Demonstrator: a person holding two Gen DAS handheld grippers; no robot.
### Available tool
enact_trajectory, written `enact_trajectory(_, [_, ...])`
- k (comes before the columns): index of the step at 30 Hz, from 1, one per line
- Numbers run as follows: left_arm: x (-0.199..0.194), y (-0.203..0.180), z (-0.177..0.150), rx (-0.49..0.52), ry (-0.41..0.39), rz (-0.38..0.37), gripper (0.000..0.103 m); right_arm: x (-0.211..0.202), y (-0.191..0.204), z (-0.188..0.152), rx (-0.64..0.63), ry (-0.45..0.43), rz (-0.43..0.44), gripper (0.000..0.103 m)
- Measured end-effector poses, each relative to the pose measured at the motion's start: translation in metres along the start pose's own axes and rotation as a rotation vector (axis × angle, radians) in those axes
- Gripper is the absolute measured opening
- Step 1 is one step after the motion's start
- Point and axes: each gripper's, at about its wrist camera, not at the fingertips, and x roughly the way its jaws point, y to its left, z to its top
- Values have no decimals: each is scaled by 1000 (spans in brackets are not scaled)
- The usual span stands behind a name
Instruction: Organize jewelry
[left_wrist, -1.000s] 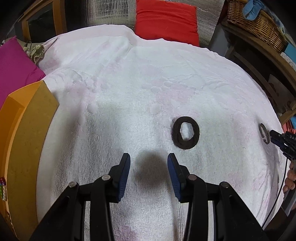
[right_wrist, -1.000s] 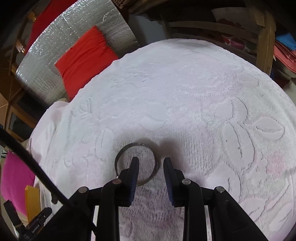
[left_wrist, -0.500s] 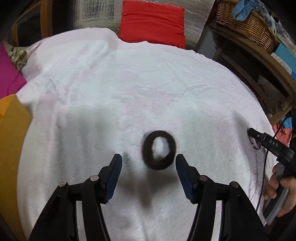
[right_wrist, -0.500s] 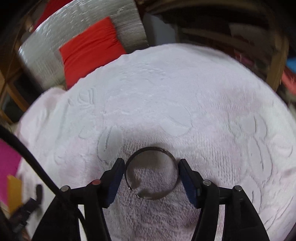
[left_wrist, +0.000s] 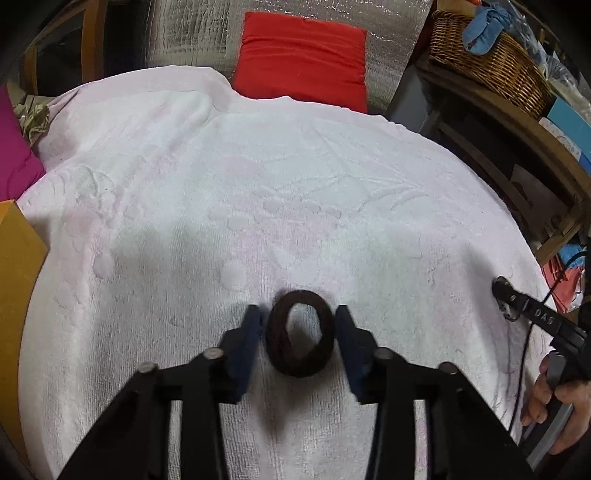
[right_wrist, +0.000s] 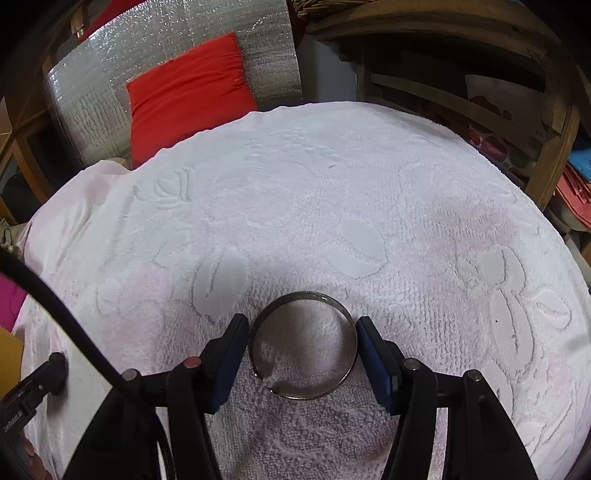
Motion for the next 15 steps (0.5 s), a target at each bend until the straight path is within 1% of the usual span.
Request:
enact_trajectory(1, [-1,0,0,6,-4,4,32,3,1,0,-1,20,3,65])
enact_trajectory(2, [-2,0,-1,9,-7,6,28,3,3,0,-4,21,3,65])
enact_trajectory(3, [-3,0,-2,13,-10,7,26,3,4,-1,-16,9,-3,65])
enact_trajectory(5, [-4,0,-2,15,-15,7,18,2,6,-1,-27,9,-8,64])
enact_trajectory(6, [-7,1,-1,16,-20,2,16,2,6,-1,-25,9,-5,64])
enact_trajectory(7, [-10,2,-1,15,-22,-6,11,1,6,-1,-22,8,0,64])
enact_trajectory(8, [-13,4,-1,14,-26,-14,9,0,6,-1,-21,5,6,64])
enact_trajectory(11, [-22,8,-1,12,-35,-17,9,-4,7,-1,-20,-3,24,64])
enact_trajectory(15, [-36,22,-6,-12,-32,-32,9,-17,11,-1,5,-15,97,64])
